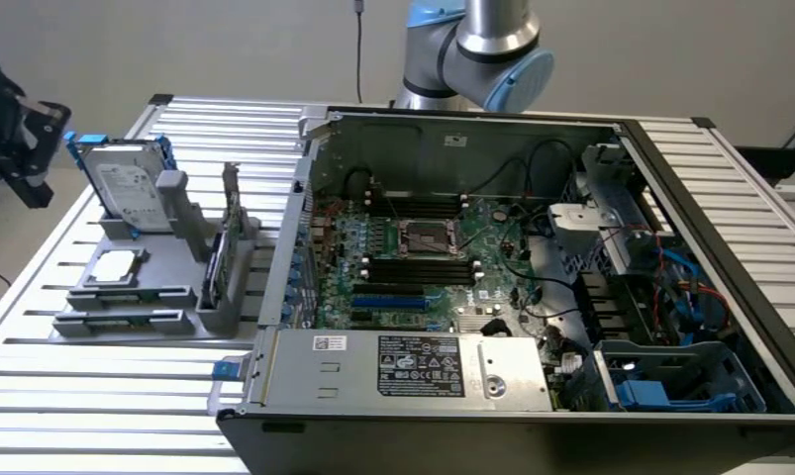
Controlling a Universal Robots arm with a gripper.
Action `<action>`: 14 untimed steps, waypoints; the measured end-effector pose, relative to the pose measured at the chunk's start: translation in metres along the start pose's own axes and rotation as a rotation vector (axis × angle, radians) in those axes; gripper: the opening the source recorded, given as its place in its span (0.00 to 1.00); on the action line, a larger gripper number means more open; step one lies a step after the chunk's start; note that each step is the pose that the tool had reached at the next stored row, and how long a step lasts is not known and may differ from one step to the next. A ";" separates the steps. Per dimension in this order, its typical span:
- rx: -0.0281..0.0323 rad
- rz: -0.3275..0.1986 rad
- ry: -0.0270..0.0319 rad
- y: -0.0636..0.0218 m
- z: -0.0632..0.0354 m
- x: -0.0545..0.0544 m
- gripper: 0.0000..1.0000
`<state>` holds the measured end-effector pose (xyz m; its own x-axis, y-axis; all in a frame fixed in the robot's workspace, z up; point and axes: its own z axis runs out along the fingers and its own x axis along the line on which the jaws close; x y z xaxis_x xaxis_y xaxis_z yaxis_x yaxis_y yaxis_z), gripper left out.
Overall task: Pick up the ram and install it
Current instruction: 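Pick up the ram and move it above insertion slot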
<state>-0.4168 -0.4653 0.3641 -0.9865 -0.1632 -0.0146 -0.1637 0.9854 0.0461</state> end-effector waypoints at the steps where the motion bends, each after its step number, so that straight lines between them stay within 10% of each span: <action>1: -0.0003 -0.018 0.0008 0.0000 0.0002 0.000 0.11; 14: -0.0038 -0.254 0.0116 -0.0001 0.0032 0.000 0.11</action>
<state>-0.4169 -0.4653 0.3608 -0.9136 -0.4063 -0.0147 -0.4065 0.9125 0.0462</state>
